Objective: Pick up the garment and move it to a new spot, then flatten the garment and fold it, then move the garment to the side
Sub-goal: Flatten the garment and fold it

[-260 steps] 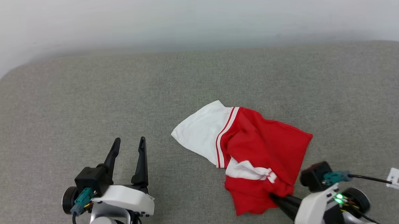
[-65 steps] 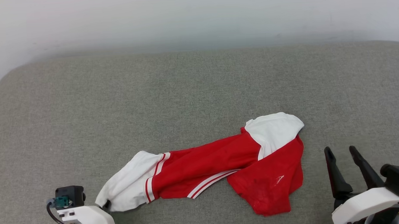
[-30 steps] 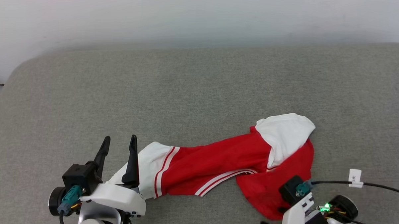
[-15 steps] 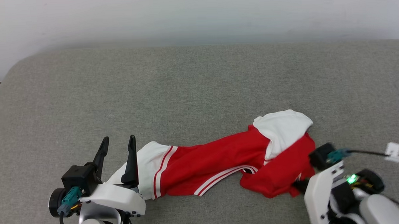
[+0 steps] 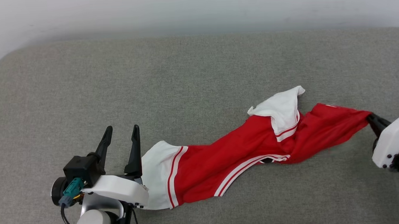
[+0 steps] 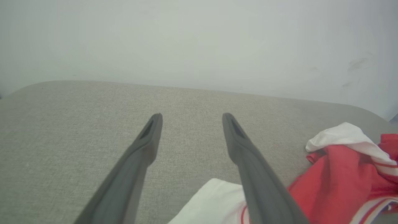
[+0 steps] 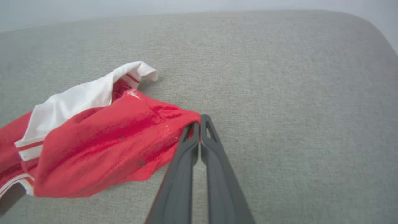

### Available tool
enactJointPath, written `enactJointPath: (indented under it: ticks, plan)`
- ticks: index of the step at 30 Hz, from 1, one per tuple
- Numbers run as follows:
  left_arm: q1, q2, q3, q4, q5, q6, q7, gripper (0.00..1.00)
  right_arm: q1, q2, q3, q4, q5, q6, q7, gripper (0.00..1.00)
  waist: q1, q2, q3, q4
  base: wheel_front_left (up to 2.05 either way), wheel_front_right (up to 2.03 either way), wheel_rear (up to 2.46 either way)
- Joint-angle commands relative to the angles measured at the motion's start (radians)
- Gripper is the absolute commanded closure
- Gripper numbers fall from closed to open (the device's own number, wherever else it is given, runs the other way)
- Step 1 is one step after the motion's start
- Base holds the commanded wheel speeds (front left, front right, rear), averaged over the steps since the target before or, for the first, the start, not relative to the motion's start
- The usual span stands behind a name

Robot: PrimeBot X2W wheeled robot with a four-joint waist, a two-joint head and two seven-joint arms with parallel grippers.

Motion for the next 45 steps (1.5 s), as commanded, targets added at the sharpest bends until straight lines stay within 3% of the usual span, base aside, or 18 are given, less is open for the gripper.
enactJointPath:
  ticks: [1, 10, 12, 13, 19, 25, 29, 35, 45]
  plan:
    - [-0.014, 0.001, -0.004, -0.003, 0.004, -0.002, 0.0, 0.0, -0.022, 0.011, -0.02, 0.022, -0.002, -0.001, -0.014, 1.0, -0.0001, 0.0, 0.02, 0.015, 0.0, 0.0, 0.0]
    - [-0.037, -0.002, -0.006, 0.006, -0.001, -0.002, -0.011, 0.0, -0.028, 0.062, -0.155, 0.273, -0.024, -0.001, -0.127, 1.0, -0.0001, 0.0, 0.072, 0.043, 0.0, 0.0, 0.0]
    - [-0.038, -0.001, -0.004, 0.01, -0.004, -0.001, -0.013, 0.0, -0.027, 0.076, -0.154, 0.327, -0.025, -0.001, -0.162, 0.53, -0.0001, 0.0, 0.073, 0.041, 0.0, 0.0, 0.0]
    - [-0.039, -0.001, -0.004, 0.012, -0.005, -0.001, -0.014, 0.0, -0.03, 0.085, -0.151, 0.349, -0.019, -0.001, -0.18, 0.0, -0.0001, 0.0, 0.073, 0.04, 0.0, 0.0, 0.0]
    - [-0.031, 0.0, -0.01, 0.027, -0.004, 0.0, -0.019, 0.0, -0.014, 0.099, -0.16, 0.392, 0.004, -0.001, -0.351, 0.0, -0.0001, 0.0, 0.045, 0.027, 0.0, 0.0, 0.0]
    - [0.003, 0.002, -0.013, 0.036, -0.009, 0.009, -0.017, 0.0, 0.046, 0.116, -0.179, 0.337, -0.011, -0.001, -0.501, 0.0, -0.0001, 0.0, -0.015, 0.009, 0.0, 0.0, 0.0]
    - [0.028, 0.003, -0.016, 0.034, -0.012, 0.016, -0.011, 0.0, 0.098, 0.139, -0.19, 0.277, -0.028, -0.001, -0.533, 0.0, -0.0001, 0.0, -0.058, -0.002, 0.0, 0.0, 0.0]
    - [0.058, 0.004, -0.025, 0.02, -0.016, 0.025, -0.001, 0.0, 0.175, 0.179, -0.213, 0.137, -0.067, -0.001, -0.473, 0.0, -0.0001, 0.0, -0.092, -0.006, 0.0, 0.0, 0.0]
    - [0.06, 0.001, -0.036, 0.006, -0.024, 0.026, 0.003, 0.0, 0.239, 0.196, -0.19, -0.17, -0.109, -0.001, -0.245, 0.0, -0.0001, 0.0, -0.102, 0.017, 0.0, 0.0, 0.0]
